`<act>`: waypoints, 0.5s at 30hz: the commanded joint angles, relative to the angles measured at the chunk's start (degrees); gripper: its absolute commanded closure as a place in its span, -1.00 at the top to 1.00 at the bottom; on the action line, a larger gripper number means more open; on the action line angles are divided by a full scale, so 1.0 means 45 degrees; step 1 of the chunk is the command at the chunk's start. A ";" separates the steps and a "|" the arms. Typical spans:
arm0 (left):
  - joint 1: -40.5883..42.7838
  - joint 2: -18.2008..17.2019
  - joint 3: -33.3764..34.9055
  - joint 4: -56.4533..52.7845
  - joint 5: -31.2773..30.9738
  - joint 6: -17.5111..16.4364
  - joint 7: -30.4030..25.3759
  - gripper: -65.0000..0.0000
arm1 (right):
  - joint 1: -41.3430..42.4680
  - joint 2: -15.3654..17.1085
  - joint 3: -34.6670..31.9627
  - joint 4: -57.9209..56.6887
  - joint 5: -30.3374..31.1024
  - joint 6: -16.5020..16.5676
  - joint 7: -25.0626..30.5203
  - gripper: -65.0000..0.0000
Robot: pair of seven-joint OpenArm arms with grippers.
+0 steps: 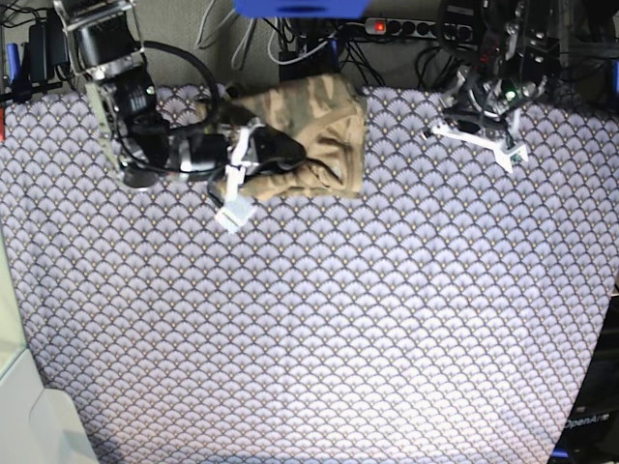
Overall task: Fold the T-shirt properly
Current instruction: 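Tuck the loose fabric under the bundle with the right gripper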
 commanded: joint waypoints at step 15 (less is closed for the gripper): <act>0.0118 -0.0112 -0.0086 0.0215 0.0028 0.0037 0.0003 -0.96 | 0.1543 -0.0384 -0.1453 0.0604 0.0226 0.0085 0.0137 -0.63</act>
